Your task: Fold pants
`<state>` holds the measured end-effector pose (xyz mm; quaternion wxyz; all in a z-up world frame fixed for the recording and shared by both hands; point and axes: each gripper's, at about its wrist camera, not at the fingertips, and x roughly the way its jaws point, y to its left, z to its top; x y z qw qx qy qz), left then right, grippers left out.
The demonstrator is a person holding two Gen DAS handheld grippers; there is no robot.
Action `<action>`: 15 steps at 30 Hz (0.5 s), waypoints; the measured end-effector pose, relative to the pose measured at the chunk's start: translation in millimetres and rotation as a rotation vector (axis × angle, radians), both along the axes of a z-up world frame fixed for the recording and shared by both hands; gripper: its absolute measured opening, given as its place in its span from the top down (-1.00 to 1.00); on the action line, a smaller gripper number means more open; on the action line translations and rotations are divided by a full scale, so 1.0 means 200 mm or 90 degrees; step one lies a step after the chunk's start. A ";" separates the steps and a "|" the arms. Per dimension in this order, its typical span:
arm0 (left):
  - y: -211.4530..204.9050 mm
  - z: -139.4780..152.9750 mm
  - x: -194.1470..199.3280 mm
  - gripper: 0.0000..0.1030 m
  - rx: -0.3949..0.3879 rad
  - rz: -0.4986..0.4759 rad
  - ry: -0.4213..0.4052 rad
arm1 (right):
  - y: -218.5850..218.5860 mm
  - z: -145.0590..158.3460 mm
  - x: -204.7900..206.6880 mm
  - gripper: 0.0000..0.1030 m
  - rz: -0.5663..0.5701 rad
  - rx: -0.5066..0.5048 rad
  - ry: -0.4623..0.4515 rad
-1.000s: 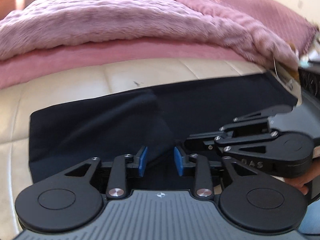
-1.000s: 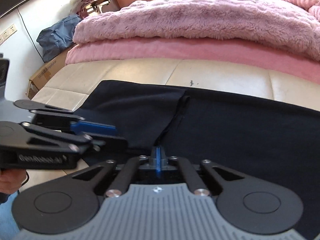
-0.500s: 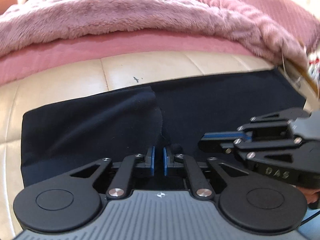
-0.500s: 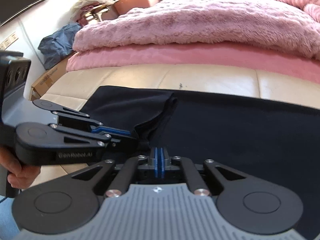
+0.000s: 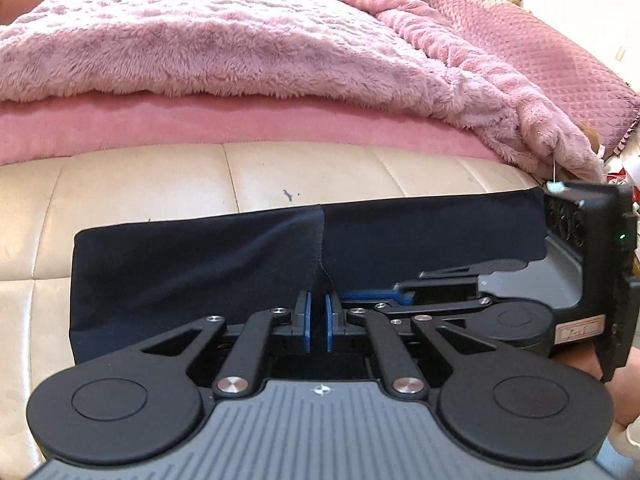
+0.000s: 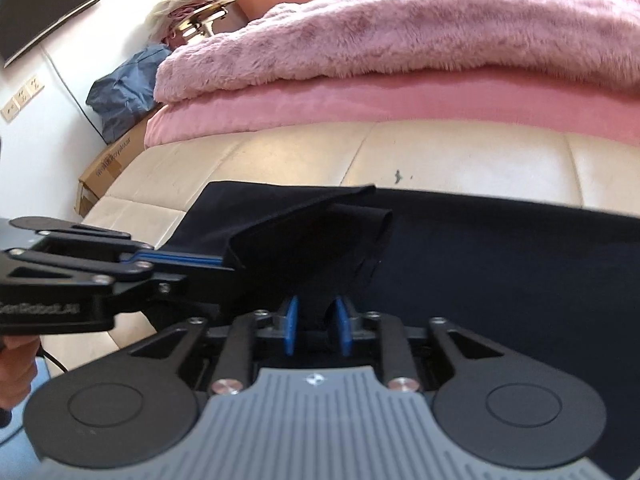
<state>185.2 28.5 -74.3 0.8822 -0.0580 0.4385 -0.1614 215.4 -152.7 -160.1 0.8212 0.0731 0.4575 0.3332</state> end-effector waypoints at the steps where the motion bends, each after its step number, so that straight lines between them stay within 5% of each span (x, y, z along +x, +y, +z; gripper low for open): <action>1: 0.00 0.01 0.00 0.87 -0.001 -0.004 -0.001 | 0.00 0.00 0.00 1.00 -0.002 0.003 0.004; 7: -0.04 0.05 0.00 0.89 0.008 -0.045 -0.002 | -0.08 0.07 -0.06 1.00 -0.030 0.027 0.012; 15: -0.18 -0.08 0.06 0.89 0.050 -0.093 0.048 | -0.07 -0.04 -0.05 1.00 -0.054 0.002 0.061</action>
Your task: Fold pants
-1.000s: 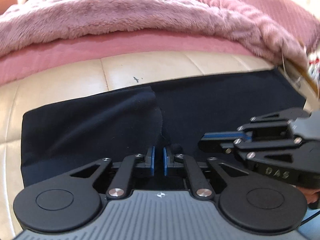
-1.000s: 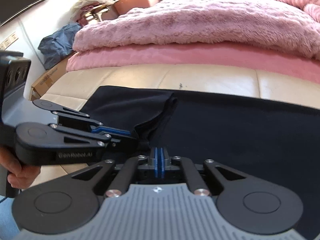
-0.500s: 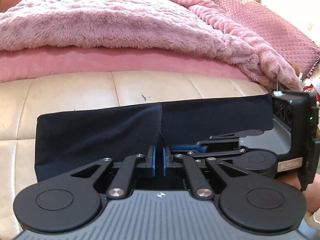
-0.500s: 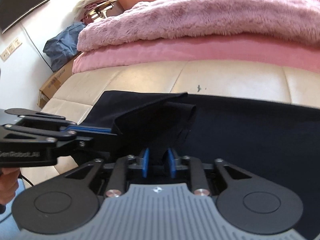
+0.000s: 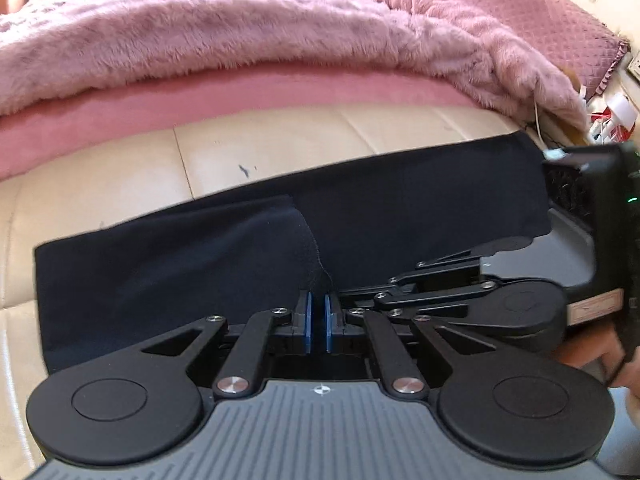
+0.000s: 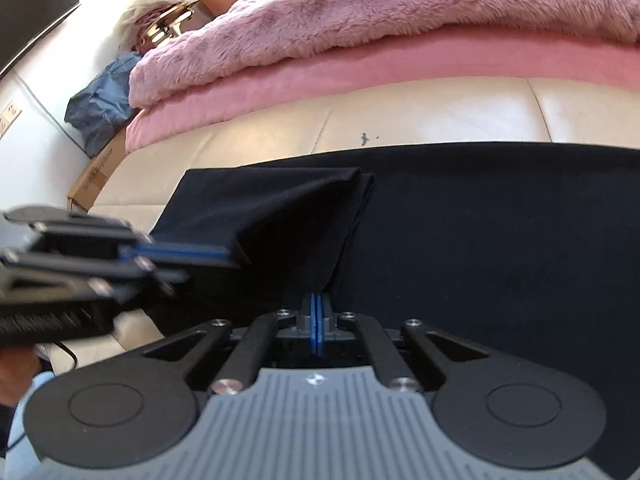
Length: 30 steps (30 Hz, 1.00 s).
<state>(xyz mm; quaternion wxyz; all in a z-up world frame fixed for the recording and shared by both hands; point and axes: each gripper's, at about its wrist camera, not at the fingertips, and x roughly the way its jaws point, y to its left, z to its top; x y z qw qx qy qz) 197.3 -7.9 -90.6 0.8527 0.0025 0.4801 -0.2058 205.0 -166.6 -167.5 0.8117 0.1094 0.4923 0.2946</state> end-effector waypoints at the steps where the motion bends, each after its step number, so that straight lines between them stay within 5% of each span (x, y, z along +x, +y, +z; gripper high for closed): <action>1: 0.00 -0.02 0.01 0.89 -0.006 0.004 0.004 | 0.00 0.00 0.00 1.00 0.001 0.000 0.001; 6: 0.04 -0.12 0.05 0.87 -0.047 0.027 0.056 | 0.00 0.01 0.01 1.00 0.010 -0.004 -0.002; 10: 0.12 -0.14 0.08 0.81 -0.140 0.050 0.099 | -0.03 0.05 0.00 0.96 0.013 -0.029 -0.016; 14: 0.09 -0.14 0.08 0.76 -0.136 0.022 0.112 | -0.10 0.09 0.01 0.58 -0.018 -0.021 -0.023; 19: 0.15 -0.05 0.02 0.70 -0.114 0.051 0.057 | -0.10 0.07 0.08 0.56 -0.050 0.035 0.013; 24: 0.29 0.00 -0.01 0.70 -0.026 0.122 0.004 | -0.08 0.01 0.15 0.56 -0.086 0.083 0.061; 30: 0.47 0.02 -0.09 0.70 -0.035 0.191 -0.013 | -0.09 -0.08 0.20 0.60 -0.120 0.141 0.101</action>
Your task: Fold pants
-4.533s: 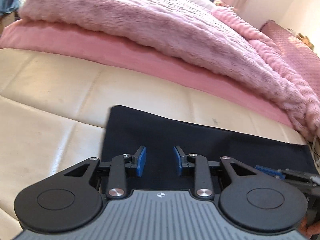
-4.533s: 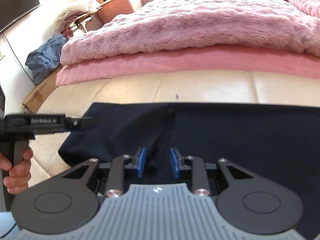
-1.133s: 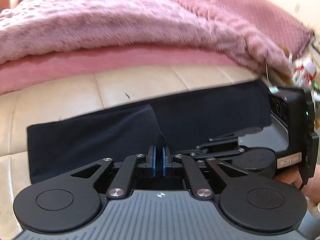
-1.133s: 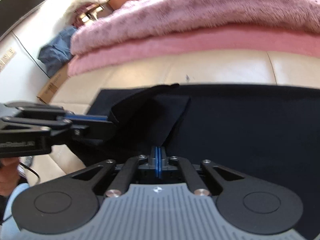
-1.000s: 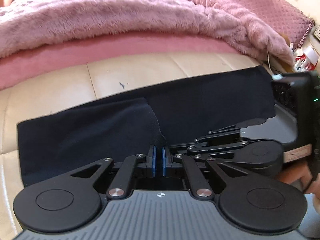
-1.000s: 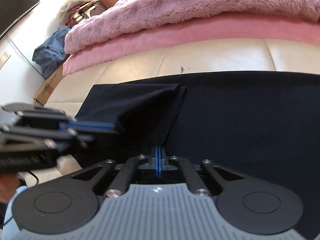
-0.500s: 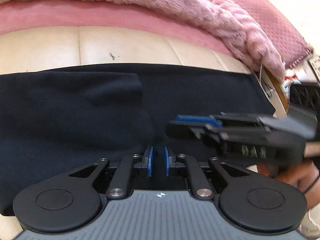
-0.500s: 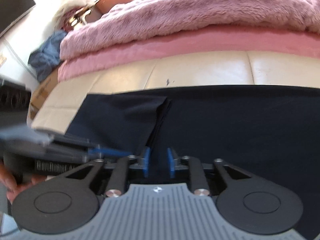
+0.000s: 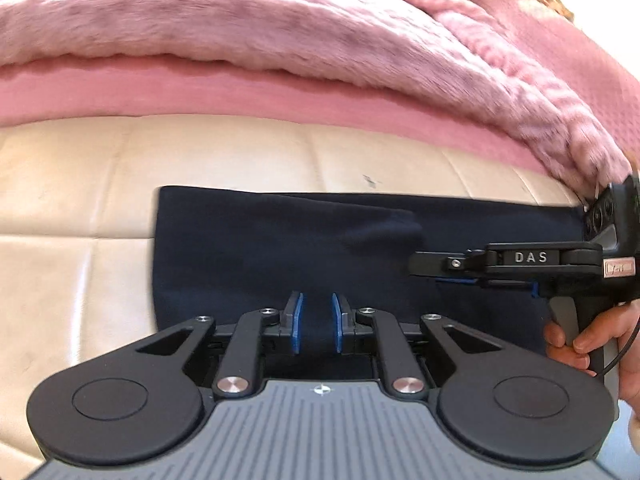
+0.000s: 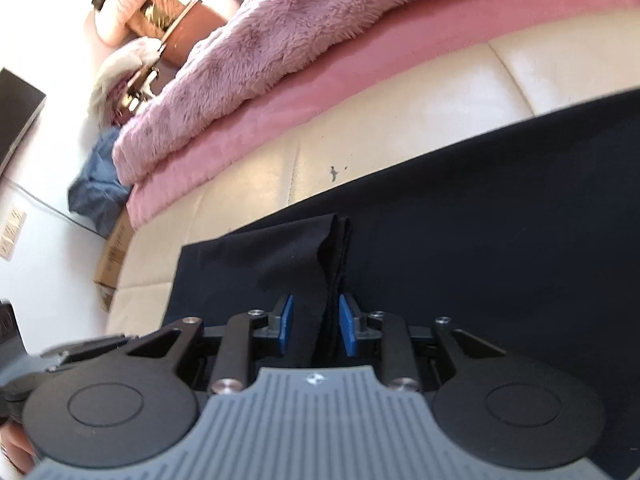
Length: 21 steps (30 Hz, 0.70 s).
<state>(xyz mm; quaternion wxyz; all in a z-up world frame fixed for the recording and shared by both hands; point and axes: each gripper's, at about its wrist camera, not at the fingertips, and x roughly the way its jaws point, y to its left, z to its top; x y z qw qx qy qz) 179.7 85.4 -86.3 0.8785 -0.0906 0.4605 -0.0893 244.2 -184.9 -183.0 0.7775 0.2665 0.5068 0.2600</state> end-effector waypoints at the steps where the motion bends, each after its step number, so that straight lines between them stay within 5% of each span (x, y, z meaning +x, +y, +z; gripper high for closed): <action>1: 0.02 0.00 -0.01 0.69 -0.003 0.010 -0.001 | 0.00 -0.01 0.00 0.63 -0.002 0.010 0.003; 5: 0.09 0.00 -0.04 0.67 -0.012 0.044 -0.002 | 0.00 -0.04 0.01 0.98 -0.013 0.033 0.018; 9: 0.13 0.01 -0.05 0.67 -0.015 0.078 -0.015 | 0.03 0.03 -0.02 1.00 -0.006 0.013 -0.008; 21: 0.14 0.14 -0.12 0.67 -0.021 0.107 -0.073 | -0.05 0.73 -0.05 1.00 0.032 -0.058 -0.126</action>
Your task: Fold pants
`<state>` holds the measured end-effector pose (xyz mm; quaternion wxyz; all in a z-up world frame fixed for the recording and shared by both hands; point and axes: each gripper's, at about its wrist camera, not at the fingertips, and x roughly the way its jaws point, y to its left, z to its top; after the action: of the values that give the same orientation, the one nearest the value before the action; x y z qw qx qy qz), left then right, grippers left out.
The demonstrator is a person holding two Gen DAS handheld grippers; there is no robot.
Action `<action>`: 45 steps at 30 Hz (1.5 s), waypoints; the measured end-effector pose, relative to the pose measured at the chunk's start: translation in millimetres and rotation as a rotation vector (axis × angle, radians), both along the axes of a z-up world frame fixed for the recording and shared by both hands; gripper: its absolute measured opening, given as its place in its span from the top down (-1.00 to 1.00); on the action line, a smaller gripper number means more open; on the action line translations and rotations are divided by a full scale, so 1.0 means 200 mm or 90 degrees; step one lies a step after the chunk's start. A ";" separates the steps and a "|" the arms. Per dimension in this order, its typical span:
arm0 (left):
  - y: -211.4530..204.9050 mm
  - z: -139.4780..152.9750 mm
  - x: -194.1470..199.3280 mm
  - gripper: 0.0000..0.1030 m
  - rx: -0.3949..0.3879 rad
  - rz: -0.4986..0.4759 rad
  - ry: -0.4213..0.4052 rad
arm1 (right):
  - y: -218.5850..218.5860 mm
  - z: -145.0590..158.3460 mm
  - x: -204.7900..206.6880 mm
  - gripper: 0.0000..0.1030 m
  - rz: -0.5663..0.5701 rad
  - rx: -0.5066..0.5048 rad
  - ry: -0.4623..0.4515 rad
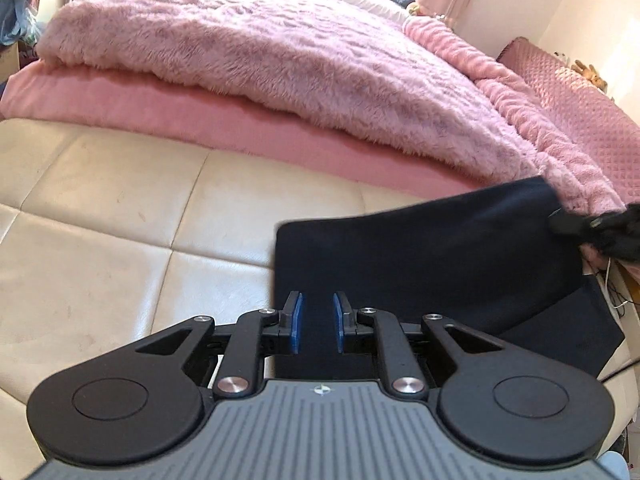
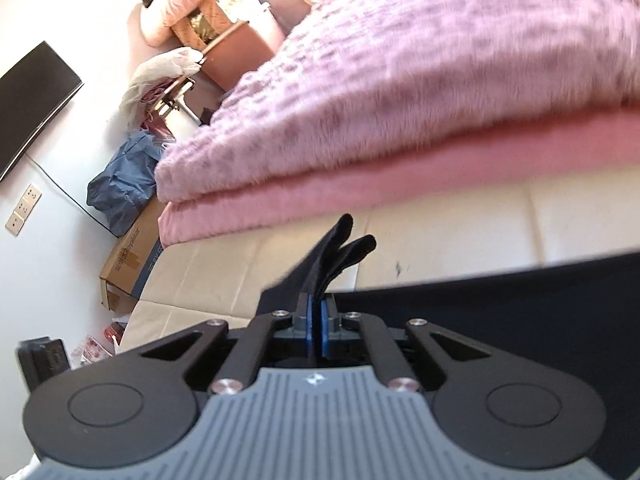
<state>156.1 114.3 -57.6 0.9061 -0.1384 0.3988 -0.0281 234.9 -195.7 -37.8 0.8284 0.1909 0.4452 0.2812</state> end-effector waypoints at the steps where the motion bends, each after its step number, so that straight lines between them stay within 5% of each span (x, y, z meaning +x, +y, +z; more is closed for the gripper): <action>1: -0.02 0.01 0.00 0.67 0.000 -0.002 -0.005 | -0.04 0.05 0.00 1.00 0.001 -0.004 -0.005; 7: -0.13 0.04 0.04 0.67 0.012 -0.030 -0.015 | -0.41 0.35 -0.01 1.00 -0.027 -0.038 -0.030; 14: -0.31 0.04 0.13 0.67 0.010 -0.068 -0.005 | -0.96 0.49 -0.06 1.00 -0.108 -0.086 -0.038; 20: -0.54 -0.02 0.23 0.67 0.031 -0.115 0.029 | -1.52 0.36 -0.06 1.00 -0.206 -0.112 -0.007; 27: -0.79 -0.12 0.31 0.67 0.059 -0.170 0.072 | -1.99 -0.03 -0.04 1.00 -0.285 -0.160 0.040; 34: -0.91 -0.20 0.38 0.67 0.079 -0.191 0.092 | -2.05 -0.35 0.01 1.00 -0.282 -0.198 0.067; 38: -0.90 -0.19 0.41 0.67 0.075 -0.179 0.087 | -1.95 -0.24 0.03 1.00 -0.254 -0.206 0.035; 42: -0.91 -0.17 0.44 0.67 0.072 -0.179 0.077 | -1.86 -0.02 0.06 1.00 -0.212 -0.214 -0.072; 45: -0.94 -0.18 0.47 0.67 0.078 -0.180 0.076 | -1.82 -0.11 0.17 1.00 -0.198 -0.361 -0.061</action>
<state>250.1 -73.2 -93.8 0.8745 -0.0268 0.4686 -0.1225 268.1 -560.4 -60.6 0.9016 0.0046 0.4318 0.0244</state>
